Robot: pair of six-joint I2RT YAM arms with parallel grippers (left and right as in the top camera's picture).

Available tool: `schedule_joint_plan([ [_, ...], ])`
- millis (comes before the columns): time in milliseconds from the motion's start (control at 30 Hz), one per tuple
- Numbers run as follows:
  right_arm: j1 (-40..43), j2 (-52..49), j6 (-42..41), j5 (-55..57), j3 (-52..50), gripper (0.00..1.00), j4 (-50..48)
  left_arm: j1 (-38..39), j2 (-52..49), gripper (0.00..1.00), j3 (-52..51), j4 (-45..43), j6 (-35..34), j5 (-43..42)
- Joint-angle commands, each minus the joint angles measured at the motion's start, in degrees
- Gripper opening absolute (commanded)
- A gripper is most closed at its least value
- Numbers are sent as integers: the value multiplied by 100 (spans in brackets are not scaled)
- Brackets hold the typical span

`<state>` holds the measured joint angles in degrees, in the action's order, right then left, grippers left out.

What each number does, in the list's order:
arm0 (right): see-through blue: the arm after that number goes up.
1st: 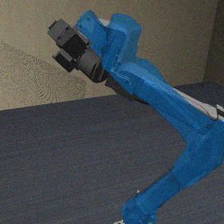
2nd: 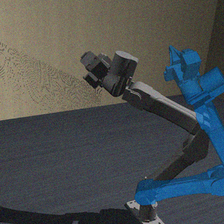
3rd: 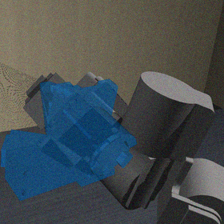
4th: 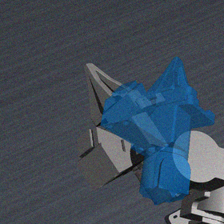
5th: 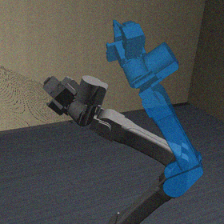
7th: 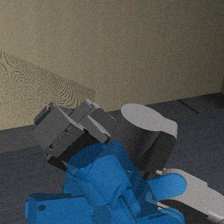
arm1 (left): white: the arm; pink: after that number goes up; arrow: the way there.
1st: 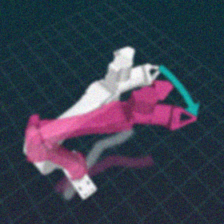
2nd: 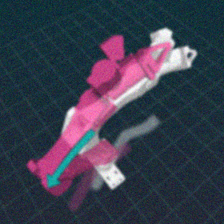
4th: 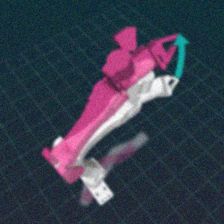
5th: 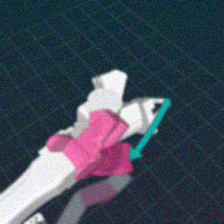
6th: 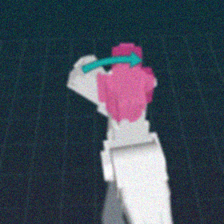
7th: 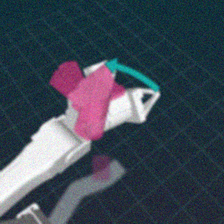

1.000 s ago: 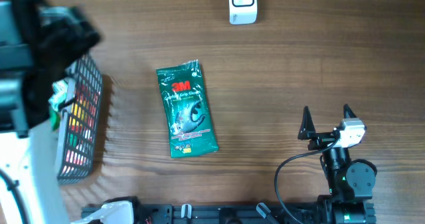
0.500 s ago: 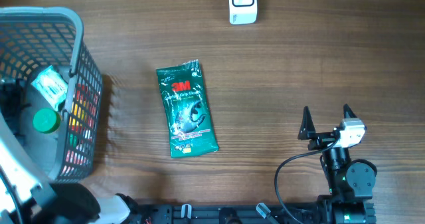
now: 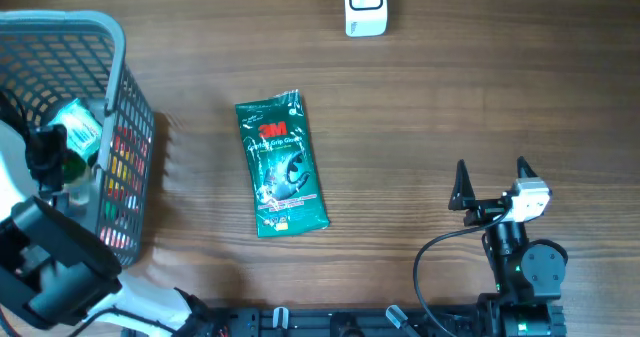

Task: Scan the item barcode
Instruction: 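Reach the left gripper into the basket and grasp the green-capped seasoning jar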

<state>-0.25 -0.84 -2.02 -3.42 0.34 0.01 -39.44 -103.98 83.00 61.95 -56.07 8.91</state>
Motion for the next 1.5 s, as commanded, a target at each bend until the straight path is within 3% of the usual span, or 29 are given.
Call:
schedule_joint_plan([
  [0,-17,31,52,-31,-4,100,-11,-31,-507,100,-149,168,-22,76],
  [733,-17,31,52,-31,-4,100,-11,-33,-393,100,-125,1263,11,-372],
  [867,-17,31,50,-31,-4,100,-11,-31,-396,100,-153,1228,31,-216],
  [1167,-17,31,50,-31,-4,100,-11,-4,-374,100,-1012,186,35,-177],
  [1233,-17,31,52,-31,-4,100,-11,-7,-308,97,-986,181,70,-175],
  [1333,-17,31,50,-31,-4,100,-11,-4,46,84,-546,188,643,-175],
  [1467,-17,31,52,-31,-4,100,-11,-4,638,82,-63,234,664,-181],
])
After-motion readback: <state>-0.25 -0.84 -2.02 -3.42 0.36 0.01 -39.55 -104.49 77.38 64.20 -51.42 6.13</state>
